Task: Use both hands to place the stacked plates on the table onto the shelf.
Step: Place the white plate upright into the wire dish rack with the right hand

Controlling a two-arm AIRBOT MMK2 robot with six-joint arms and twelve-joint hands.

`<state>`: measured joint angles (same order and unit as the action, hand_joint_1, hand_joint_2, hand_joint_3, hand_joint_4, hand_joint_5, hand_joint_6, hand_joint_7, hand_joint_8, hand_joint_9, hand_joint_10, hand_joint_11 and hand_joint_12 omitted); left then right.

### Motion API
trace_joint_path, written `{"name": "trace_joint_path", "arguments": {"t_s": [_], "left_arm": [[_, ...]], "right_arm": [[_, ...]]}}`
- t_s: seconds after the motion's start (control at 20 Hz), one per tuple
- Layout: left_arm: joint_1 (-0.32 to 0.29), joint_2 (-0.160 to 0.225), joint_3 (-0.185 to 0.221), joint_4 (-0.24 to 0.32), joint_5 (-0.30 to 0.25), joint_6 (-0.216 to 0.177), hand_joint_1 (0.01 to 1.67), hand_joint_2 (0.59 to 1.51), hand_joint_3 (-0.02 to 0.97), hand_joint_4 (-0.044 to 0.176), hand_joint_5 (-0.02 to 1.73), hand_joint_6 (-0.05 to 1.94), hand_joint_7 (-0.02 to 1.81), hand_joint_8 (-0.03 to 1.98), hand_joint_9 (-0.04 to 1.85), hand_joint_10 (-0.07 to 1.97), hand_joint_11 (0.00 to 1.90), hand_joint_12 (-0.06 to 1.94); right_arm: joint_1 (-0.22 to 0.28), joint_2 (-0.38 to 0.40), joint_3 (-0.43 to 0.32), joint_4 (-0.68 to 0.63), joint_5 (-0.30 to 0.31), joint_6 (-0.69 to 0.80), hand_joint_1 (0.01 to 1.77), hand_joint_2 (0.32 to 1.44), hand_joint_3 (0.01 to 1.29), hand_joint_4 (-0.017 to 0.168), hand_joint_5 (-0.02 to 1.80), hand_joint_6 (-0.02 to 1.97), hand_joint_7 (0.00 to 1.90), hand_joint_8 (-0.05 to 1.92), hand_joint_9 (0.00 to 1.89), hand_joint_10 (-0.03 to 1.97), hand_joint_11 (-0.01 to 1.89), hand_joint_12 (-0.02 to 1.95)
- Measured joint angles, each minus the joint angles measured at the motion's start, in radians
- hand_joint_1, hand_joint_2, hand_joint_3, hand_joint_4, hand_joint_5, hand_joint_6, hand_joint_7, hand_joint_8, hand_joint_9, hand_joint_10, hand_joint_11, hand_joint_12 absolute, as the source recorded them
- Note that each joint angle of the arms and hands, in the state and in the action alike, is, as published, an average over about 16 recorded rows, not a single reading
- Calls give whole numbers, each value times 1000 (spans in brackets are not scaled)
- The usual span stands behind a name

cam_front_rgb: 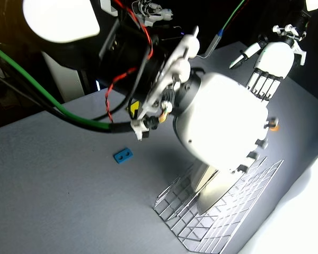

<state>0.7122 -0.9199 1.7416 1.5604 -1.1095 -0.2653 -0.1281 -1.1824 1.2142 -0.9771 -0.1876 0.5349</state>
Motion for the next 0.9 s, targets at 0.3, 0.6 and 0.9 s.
{"name": "trace_joint_path", "arguments": {"t_s": [0.3,0.6,0.9], "left_arm": [[-2,0,0,0,0,-1,19,1143,19,3,19,10,19,1,22,9,20,7],[-6,0,0,1,0,-2,19,1145,20,3,20,10,18,1,21,9,23,7],[-11,0,0,2,-1,-2,19,1147,20,3,22,10,17,1,21,9,27,7]], "right_arm": [[-31,-44,54,2,1,6,1371,1024,17,-8,802,998,969,981,991,1066,844,1115],[-57,-67,85,3,15,2,1369,1024,17,-8,801,998,968,985,983,1066,828,1125],[-76,-73,99,0,34,-7,1327,1034,16,-6,802,1013,960,905,964,822,762,1159]]}}
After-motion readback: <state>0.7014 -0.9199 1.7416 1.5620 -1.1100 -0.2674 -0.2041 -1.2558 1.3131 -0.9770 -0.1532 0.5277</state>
